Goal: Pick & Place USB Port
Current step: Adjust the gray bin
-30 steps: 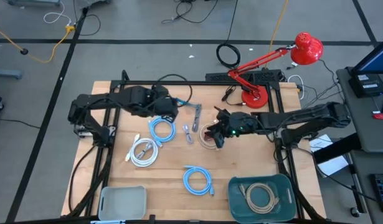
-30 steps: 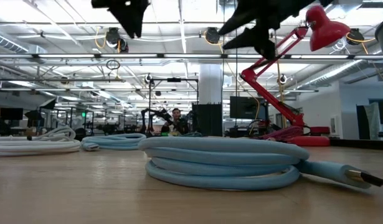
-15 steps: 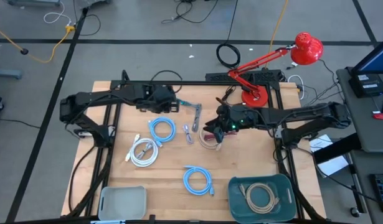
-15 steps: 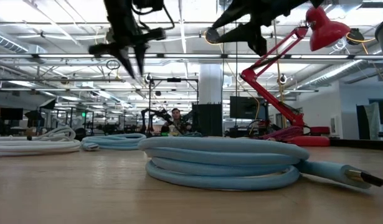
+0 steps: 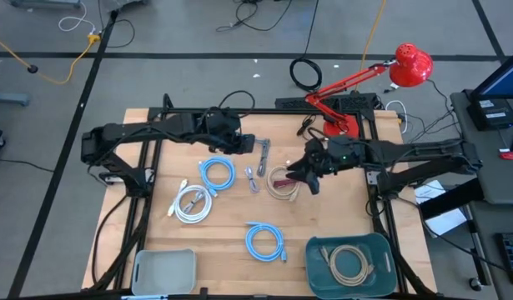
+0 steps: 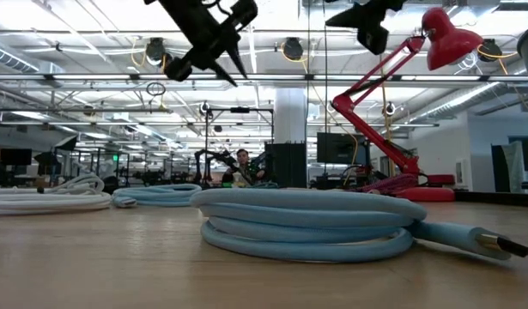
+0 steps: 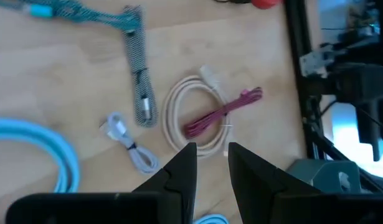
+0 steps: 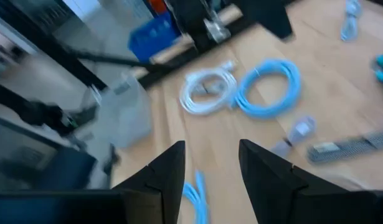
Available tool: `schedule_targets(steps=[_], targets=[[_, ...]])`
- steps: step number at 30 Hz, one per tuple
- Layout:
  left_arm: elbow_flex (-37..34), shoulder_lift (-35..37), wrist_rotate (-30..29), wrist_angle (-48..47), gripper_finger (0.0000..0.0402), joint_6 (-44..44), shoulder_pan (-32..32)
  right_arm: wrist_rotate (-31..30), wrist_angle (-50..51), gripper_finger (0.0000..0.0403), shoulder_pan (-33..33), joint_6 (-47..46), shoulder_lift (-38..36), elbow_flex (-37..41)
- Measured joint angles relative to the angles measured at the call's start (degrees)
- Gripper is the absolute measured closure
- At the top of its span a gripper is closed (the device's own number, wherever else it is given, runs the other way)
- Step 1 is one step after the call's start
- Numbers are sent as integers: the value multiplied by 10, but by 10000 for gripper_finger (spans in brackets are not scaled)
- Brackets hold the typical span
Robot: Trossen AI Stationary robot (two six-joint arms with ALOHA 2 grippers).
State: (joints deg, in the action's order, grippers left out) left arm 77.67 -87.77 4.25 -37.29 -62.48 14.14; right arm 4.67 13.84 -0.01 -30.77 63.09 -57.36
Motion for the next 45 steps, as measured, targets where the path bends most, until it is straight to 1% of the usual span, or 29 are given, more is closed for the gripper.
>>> schedule_targets(steps=[5, 9, 13, 14, 17, 22, 24, 27, 30, 34, 36, 37, 41, 43, 45], targets=[[0, 0, -20, 58, 309, 52, 12, 0, 80, 259, 0, 13, -17, 1], [0, 0, -26, 113, 309, 68, 28, 1, 111, 259, 1, 17, -27, 1], [1, 0, -43, 112, 309, 90, 45, 1, 115, 259, 1, 19, -39, 1], [2, 0, -43, 89, 309, 84, 52, 1, 112, 259, 1, 19, -42, 1], [7, 1, -48, -34, 309, 12, 78, 1, 113, 259, 1, 22, -52, 1], [7, 1, -85, -207, 309, -46, 94, 1, 121, 259, 1, 30, -71, 1], [7, 1, -104, -263, 309, -64, 95, 1, 123, 259, 1, 30, -77, 1], [7, 1, -117, -327, 309, -86, 95, 1, 126, 259, 1, 30, -86, 1], [7, 1, -90, -342, 309, -65, 92, 1, 126, 259, 1, 30, -90, 1], [7, 1, -49, -340, 309, -10, 54, 1, 130, 259, 1, 31, -94, 1], [7, 1, -16, -352, 309, 10, 22, 2, 132, 259, 1, 31, -95, 1], [7, 1, 1, -366, 309, 7, 2, 2, 133, 259, 1, 31, -98, 1], [7, 1, 74, -424, 315, -63, -109, 14, 147, 259, 1, 34, -103, 1], [7, 1, 106, -443, 341, -114, -173, 14, 156, 259, 1, 39, -104, 1], [7, 1, 123, -439, 381, -188, -239, 14, 156, 259, 1, 45, -104, 1]])
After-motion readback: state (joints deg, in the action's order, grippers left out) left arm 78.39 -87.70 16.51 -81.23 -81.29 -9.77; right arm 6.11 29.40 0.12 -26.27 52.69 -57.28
